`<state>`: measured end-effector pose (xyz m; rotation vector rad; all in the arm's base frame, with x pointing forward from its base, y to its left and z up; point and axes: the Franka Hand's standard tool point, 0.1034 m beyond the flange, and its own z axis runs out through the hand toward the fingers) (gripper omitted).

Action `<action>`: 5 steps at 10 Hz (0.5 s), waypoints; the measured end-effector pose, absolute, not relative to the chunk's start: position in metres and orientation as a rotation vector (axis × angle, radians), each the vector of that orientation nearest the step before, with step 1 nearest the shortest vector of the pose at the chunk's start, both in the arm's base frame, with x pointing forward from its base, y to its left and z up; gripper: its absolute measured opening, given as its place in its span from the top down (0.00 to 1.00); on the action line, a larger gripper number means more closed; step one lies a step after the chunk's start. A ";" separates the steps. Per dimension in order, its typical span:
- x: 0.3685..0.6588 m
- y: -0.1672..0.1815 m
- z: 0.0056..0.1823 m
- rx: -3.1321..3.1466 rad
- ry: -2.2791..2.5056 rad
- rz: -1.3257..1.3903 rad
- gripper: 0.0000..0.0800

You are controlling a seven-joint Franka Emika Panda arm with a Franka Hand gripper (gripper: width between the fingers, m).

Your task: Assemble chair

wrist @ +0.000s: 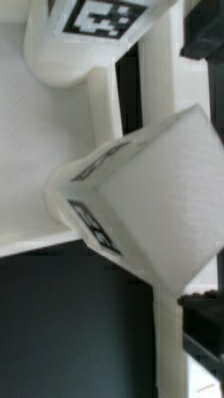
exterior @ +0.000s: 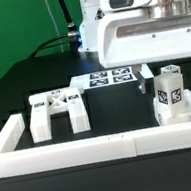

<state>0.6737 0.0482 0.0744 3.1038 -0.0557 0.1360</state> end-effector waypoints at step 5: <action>0.672 0.046 0.072 3.084 0.193 0.125 0.19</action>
Offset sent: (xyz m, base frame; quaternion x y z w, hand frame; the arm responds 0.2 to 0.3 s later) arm 0.0016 -0.0036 -0.0012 0.0086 -0.0033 -0.0081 0.9999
